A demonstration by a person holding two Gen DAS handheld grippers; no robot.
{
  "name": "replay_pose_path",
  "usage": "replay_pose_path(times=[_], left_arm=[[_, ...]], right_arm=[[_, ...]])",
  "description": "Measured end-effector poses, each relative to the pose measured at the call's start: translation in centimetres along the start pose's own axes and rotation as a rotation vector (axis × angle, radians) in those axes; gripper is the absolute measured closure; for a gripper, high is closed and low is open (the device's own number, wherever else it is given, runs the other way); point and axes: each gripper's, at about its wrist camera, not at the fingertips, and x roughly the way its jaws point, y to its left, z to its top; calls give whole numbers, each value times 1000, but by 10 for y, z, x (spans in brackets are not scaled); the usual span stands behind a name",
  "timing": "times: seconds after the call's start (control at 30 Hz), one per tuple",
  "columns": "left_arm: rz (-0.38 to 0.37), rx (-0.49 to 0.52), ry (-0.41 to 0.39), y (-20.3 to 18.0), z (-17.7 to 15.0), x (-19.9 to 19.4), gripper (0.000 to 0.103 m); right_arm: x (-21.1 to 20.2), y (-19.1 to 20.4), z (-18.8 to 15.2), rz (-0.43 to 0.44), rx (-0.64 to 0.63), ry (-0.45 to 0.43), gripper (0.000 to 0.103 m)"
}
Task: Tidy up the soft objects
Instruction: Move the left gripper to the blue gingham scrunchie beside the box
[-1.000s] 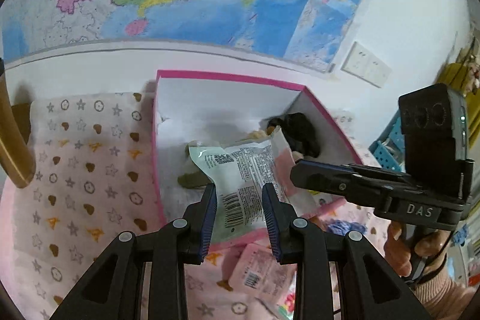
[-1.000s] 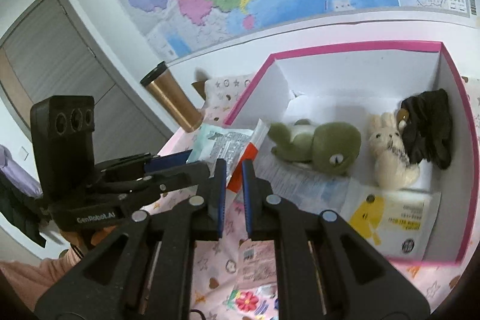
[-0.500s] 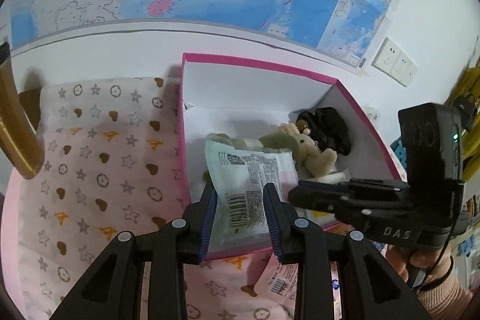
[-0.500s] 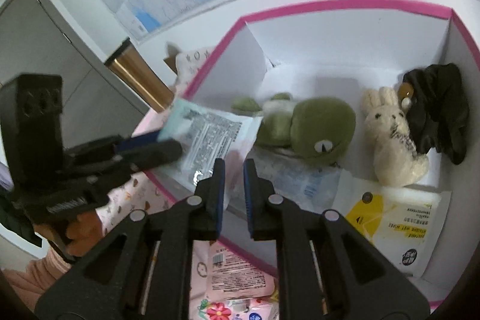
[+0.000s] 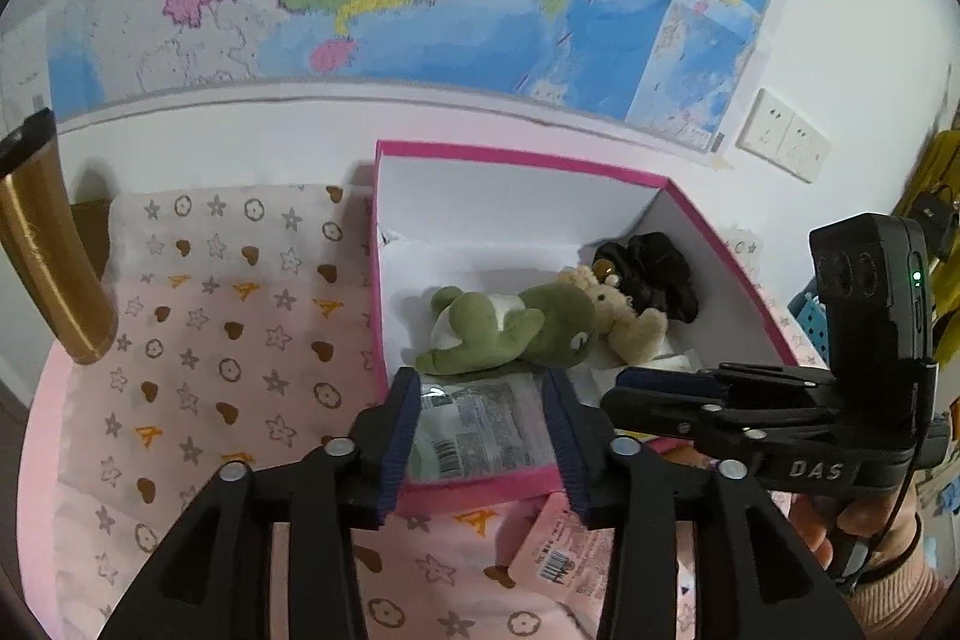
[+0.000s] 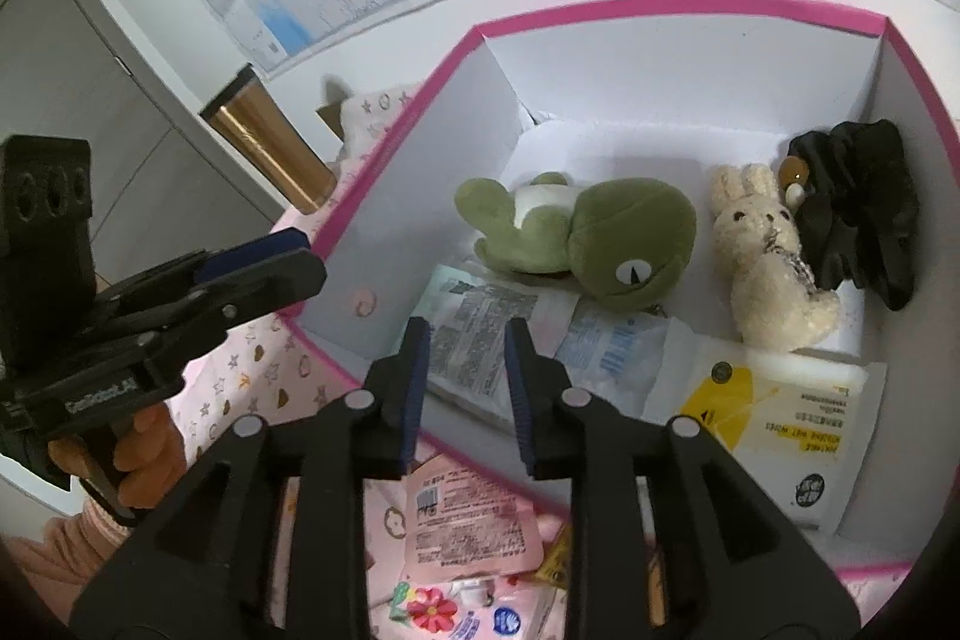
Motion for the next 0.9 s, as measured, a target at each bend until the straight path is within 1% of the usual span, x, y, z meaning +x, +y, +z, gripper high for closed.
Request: replay_pose_path(times=[0.07, 0.17, 0.3, 0.4, 0.47, 0.63, 0.73, 0.77, 0.83, 0.9], left_arm=[[-22, 12, -31, -4, -6, -12, 55], [-51, 26, -62, -11, -14, -26, 50], [-89, 46, -75, -20, -29, -36, 48], [-113, 58, -50, -25, -41, -32, 47], [-116, 61, -24, -27, -49, -26, 47], [-130, 39, 79, -30, -72, 0, 47], [-159, 45, 115, -40, -83, 8, 47], [-165, 50, 121, -44, -86, 9, 47], [-197, 61, 138, -54, -90, 12, 47], [-210, 82, 144, -64, -92, 14, 47]], right_arm=[[-13, 3, -5, 13, -12, -28, 68], [-33, 8, -12, 34, -30, -65, 66], [-63, 12, -24, 45, -40, -112, 61], [-81, 10, -38, 46, -36, -129, 60], [-88, 6, -49, 41, -29, -127, 60], [-93, -6, -74, 8, 2, -104, 60], [-94, -17, -88, -23, 35, -91, 60], [-94, -22, -93, -41, 47, -89, 60], [-96, -33, -102, -110, 67, -84, 60], [-98, -47, -109, -152, 104, -80, 59]])
